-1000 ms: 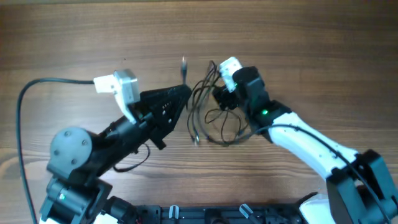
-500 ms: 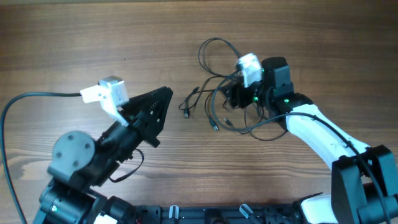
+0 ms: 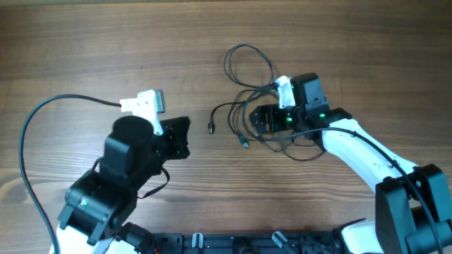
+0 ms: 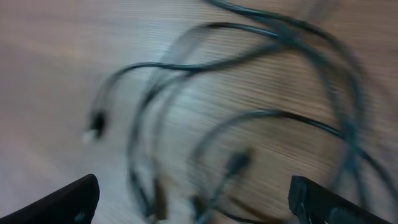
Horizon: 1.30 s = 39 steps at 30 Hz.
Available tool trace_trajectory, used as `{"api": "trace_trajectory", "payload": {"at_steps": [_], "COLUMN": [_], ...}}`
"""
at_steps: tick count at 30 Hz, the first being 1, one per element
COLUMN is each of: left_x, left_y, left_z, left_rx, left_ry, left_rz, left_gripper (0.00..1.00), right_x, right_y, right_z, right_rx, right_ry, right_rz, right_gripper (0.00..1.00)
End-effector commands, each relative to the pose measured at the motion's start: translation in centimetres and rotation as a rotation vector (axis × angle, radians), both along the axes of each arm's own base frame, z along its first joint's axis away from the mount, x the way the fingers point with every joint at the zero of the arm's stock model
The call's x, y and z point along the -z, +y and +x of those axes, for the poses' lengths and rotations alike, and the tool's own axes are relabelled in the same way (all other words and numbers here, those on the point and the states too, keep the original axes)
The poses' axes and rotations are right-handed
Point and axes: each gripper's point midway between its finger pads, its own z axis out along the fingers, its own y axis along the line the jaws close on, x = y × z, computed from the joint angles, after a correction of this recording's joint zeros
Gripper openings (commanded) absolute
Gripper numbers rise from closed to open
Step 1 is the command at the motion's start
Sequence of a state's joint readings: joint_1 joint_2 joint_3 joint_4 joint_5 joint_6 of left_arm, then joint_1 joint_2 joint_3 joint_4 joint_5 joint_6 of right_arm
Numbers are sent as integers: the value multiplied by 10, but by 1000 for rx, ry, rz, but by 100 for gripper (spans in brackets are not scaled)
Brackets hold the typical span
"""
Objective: Untangle cables
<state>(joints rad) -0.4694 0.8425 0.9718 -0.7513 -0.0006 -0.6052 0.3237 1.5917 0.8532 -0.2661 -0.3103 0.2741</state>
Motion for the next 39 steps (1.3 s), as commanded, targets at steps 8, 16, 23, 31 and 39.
{"api": "trace_trajectory", "payload": {"at_steps": [8,16,23,31,39], "left_x": [27,35,37,37,37], "left_y": [16,13,10,8,8], "left_z": [20,22,19,19,18], "left_rx": [-129,-120,-103,-94,-92], "left_ry": [80,107,120,123,124], "left_rz": [100,109,100,94,92], "left_gripper": [6,4,4,4,4], "right_x": [26,22,17,28,39], "right_y": [-26,-22,-19,-43,-46], "right_z": [-34,-24,-14,-11,-18], "right_rx": [139,139,141,120,61], "right_ry": [220,173,132,80,102], "right_rz": [-92,-73,-55,-220,-264], "right_gripper": [100,29,72,78,94]}}
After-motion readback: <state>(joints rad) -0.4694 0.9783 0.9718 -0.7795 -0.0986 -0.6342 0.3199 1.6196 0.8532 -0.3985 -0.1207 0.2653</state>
